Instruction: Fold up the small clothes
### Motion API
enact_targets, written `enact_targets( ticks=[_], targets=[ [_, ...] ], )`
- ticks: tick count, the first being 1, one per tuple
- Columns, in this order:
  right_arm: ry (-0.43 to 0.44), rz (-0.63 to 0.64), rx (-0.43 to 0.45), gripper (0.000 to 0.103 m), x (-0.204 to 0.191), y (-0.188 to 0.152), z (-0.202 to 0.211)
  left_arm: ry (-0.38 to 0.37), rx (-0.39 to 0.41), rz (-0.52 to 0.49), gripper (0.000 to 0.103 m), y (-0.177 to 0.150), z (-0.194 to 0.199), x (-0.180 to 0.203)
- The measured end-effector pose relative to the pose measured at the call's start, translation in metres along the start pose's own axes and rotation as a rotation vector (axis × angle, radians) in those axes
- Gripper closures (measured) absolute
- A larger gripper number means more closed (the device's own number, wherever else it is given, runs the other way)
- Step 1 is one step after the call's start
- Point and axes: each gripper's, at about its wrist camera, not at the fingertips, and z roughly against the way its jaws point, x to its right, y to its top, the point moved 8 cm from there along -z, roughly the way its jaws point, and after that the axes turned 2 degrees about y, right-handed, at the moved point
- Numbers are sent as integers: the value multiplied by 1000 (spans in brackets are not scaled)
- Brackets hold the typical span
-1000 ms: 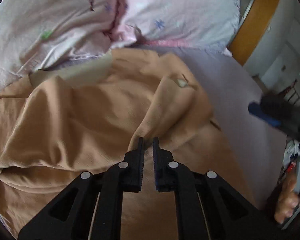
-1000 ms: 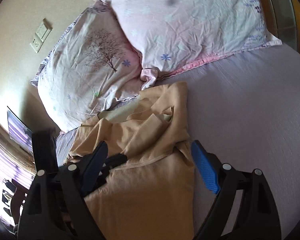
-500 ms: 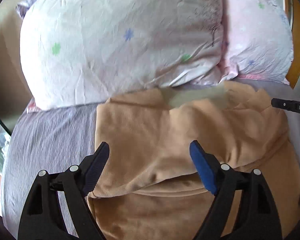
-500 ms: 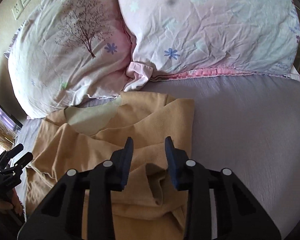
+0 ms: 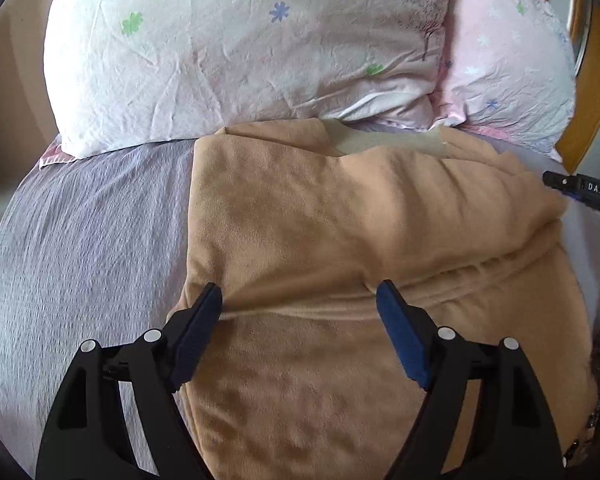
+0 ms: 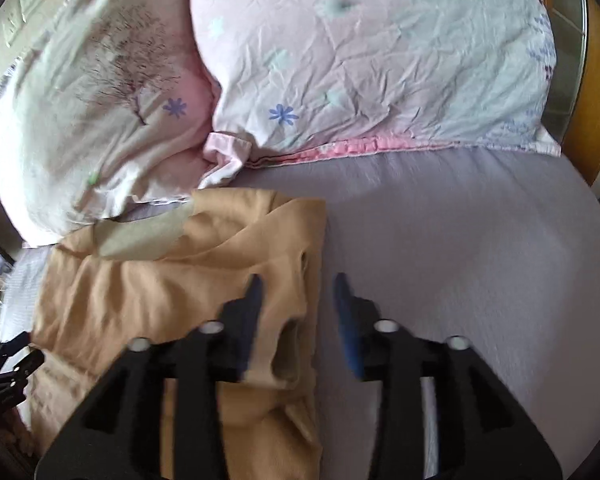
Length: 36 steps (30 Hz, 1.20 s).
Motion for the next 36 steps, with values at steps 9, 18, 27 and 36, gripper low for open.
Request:
enact_targets(
  ticks=[9, 18, 27, 36],
  targets=[
    [521, -3, -14, 20, 7, -155, 162, -309, 152, -34, 1, -115, 155, -13],
    [531, -48, -182, 19, 44, -270, 181, -427, 15, 199, 1, -228, 149, -41],
    [690, -48, -245, 56, 5, -278, 143, -537, -103, 354, 46, -238, 91, -22],
    [799, 30, -133, 95, -18, -247, 193, -794, -47, 532, 99, -214, 135, -26]
  ],
)
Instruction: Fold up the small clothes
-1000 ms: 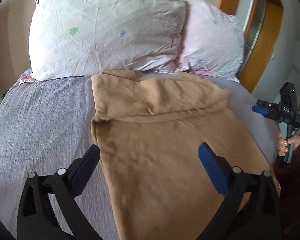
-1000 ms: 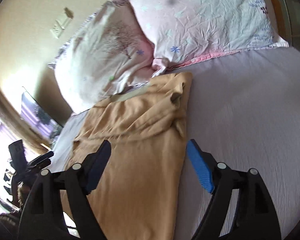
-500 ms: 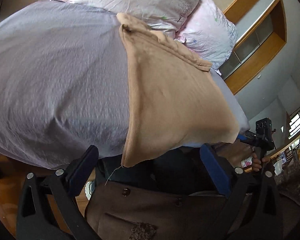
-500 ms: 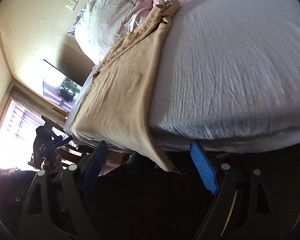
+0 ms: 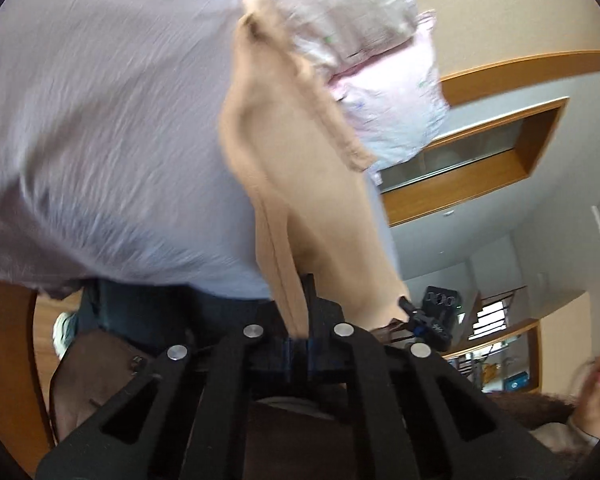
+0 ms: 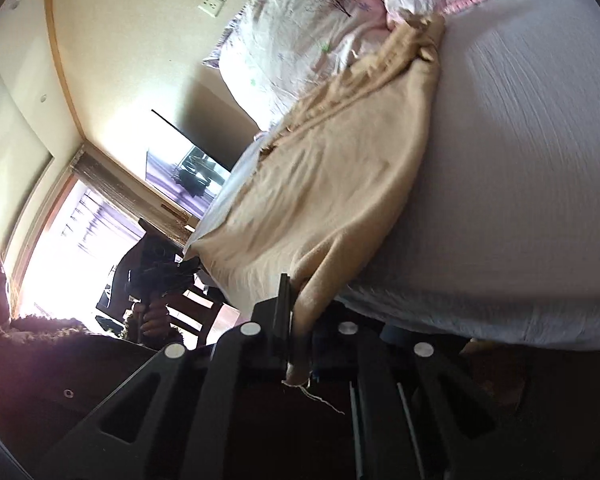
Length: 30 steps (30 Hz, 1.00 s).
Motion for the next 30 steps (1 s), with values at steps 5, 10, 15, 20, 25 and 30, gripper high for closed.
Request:
enact_targets(
  ticks=[5, 10, 15, 20, 25, 30],
  targets=[
    [40, 127, 120, 95, -34, 84, 4, 35, 130, -184, 99, 80, 15, 55],
    [-54, 84, 241, 95, -6, 201, -37, 123, 223, -184, 100, 200, -22, 62],
    [-165, -51, 217, 95, 59, 267, -91, 135, 117, -101, 101, 244, -67, 42],
    [-127, -23, 207, 95, 52, 256, -93, 152, 5, -174, 81, 185, -49, 41],
    [-109, -3, 209, 95, 40, 256, -90, 229, -23, -140, 42, 131, -27, 26],
    [-111, -21, 190, 95, 43, 253, -97, 192, -147, -84, 42, 75, -49, 17]
  ],
)
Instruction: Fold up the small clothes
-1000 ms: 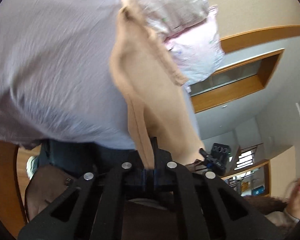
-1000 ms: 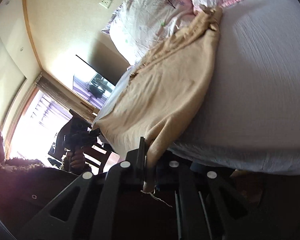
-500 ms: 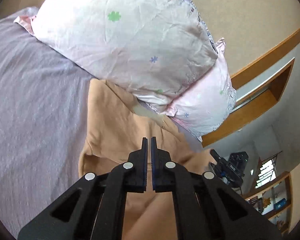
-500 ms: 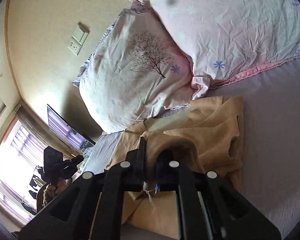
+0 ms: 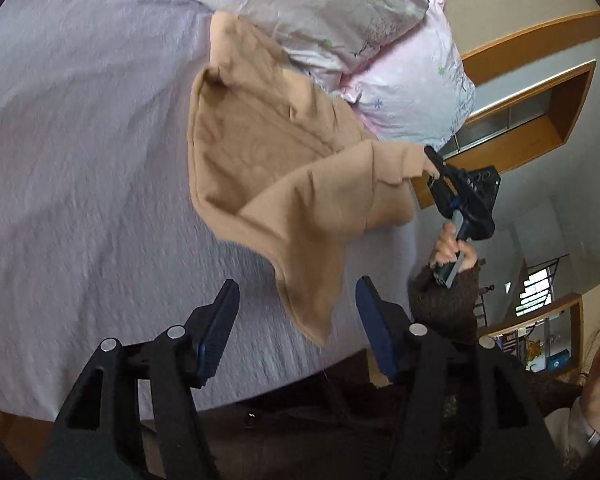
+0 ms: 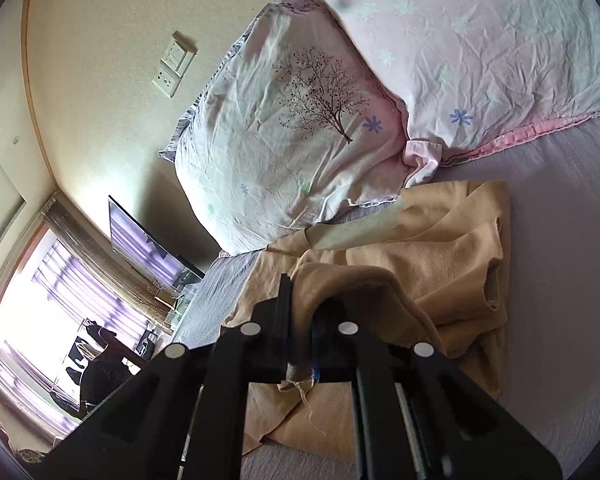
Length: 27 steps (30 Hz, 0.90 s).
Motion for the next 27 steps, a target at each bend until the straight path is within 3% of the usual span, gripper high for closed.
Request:
enact_targets(
  ticks=[4, 7, 8, 9, 12, 14, 17, 20, 22, 24, 27],
  targets=[
    [8, -5, 4, 95, -3, -3, 3, -24, -73, -3, 42, -18, -31, 10],
    [14, 0, 12, 95, -7, -3, 9, -37, -25, 22, 50, -1, -50, 18],
    [18, -3, 16, 95, -9, -3, 11, -50, -18, 36, 68, 3, -56, 19],
    [19, -3, 22, 95, -10, -3, 14, -68, -31, 52, 100, 6, -63, 19],
    [20, 4, 44, 95, -15, 1, 25, -137, -11, 52, 99, 25, -64, 30],
    [28, -1, 65, 95, -17, 8, 32, -173, 54, 15, 99, 52, -46, 40],
    [24, -58, 96, 95, -5, 30, 29, -145, 225, -26, 99, 121, -17, 43],
    [-35, -167, 117, 95, 37, 58, 5, -101, 317, 52, 99, 196, -21, 17],
    [-100, -257, 104, 95, 76, 72, -18, -19, 338, 119, 99, 240, -42, -15],
    [-168, -336, 69, 95, 113, 77, -43, 13, 316, 207, 99, 267, -68, -46],
    [-258, -392, 20, 95, 147, 74, -71, 55, 254, 289, 99, 280, -106, -74]
  ],
)
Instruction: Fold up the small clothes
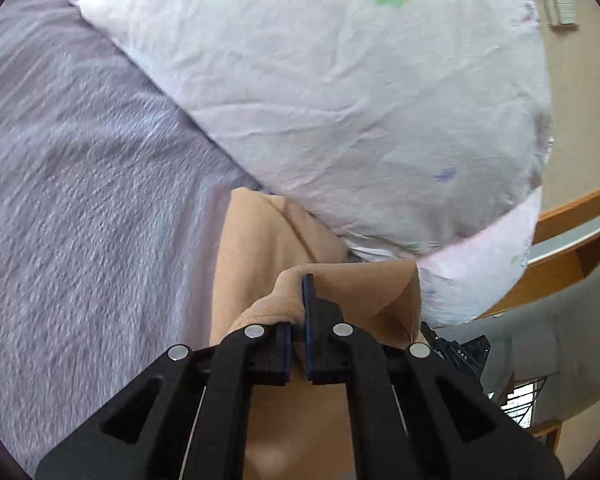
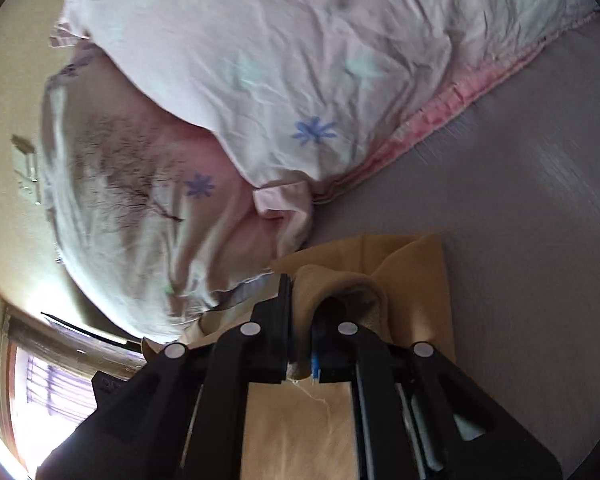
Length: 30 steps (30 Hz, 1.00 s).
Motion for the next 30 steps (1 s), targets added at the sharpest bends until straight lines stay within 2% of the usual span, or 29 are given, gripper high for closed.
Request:
enact_targets(
  ticks=[2, 5, 7, 8, 9, 10, 11, 12, 14, 15, 16, 18, 21, 23, 25, 26, 30],
  targets=[
    [-32, -14, -3, 95, 6, 3, -12, 12, -19, 8, 99, 1, -13, -4],
    [-39, -46, 14, 85, 9, 7, -18, -46, -53, 82, 99, 6, -20, -7],
    [-40, -60, 74, 67, 8, 17, -13, -90, -75, 117, 98, 10, -19, -7],
    [-60, -58, 116, 61, 8, 23, -8, -116, -81, 130, 94, 11, -18, -6],
    [-86, -52, 160, 48, 7, 29, 0, -139, -77, 138, 79, 13, -14, -5],
    [-104, -34, 206, 45, 4, 33, 11, -162, -62, 139, 66, 12, -6, -1],
    [-113, -4, 228, 45, -1, 33, 20, -178, -38, 132, 30, 12, 5, 4],
    [-122, 36, 223, 45, -7, 30, 26, -187, 2, 117, 8, 14, 18, 7],
    [-159, 139, 167, 45, -18, 13, 35, -187, 61, 50, 8, 15, 41, 15],
    [-168, 176, 141, 52, -21, 5, 38, -170, 60, 14, 8, 11, 49, 17],
    [-180, 219, 114, 61, -22, -6, 43, -140, 53, -10, 8, 10, 56, 15],
    [-239, 279, 65, 73, -17, -24, 47, -77, 19, -54, 8, -3, 61, 6],
    [-302, 309, 22, 78, -8, -35, 43, -1, -50, -86, 8, -26, 56, -7],
    [-310, 322, 11, 78, -4, -41, 42, 17, -77, -99, 8, -38, 52, -12],
    [-327, 344, -17, 94, -5, -46, 32, 33, -84, -106, 8, -45, 50, -15],
    [-333, 353, -29, 95, -1, -47, 31, 36, -91, -109, 8, -47, 47, -13],
    [-294, 300, 48, 98, 4, -46, 59, 33, -138, -138, 8, -62, 45, -11]
  ],
)
